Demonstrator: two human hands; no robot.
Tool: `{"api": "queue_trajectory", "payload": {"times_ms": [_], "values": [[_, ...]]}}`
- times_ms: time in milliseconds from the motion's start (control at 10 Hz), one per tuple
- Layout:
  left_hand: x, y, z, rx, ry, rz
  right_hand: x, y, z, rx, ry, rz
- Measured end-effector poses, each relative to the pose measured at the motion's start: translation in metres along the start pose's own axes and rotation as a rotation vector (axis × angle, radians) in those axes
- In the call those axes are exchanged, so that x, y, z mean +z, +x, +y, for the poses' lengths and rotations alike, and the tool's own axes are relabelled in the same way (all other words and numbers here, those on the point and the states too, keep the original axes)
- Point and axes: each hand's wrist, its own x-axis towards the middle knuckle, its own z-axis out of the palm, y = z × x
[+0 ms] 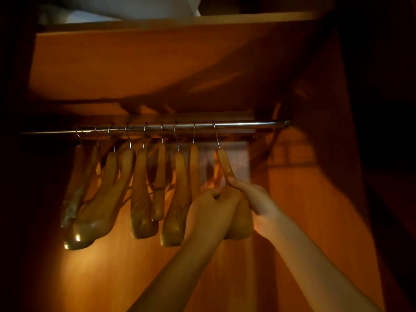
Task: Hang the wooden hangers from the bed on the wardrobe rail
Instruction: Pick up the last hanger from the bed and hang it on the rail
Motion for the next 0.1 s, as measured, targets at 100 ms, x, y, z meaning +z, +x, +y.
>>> {"api": "queue_trajectory", "payload": {"times_ms": [100], "values": [[-0.0073, -0.0188, -0.0006, 0.002, 0.014, 0.027, -0.0014, -0.0263, 0.0029, -0.086, 0.058, 0.054]]}}
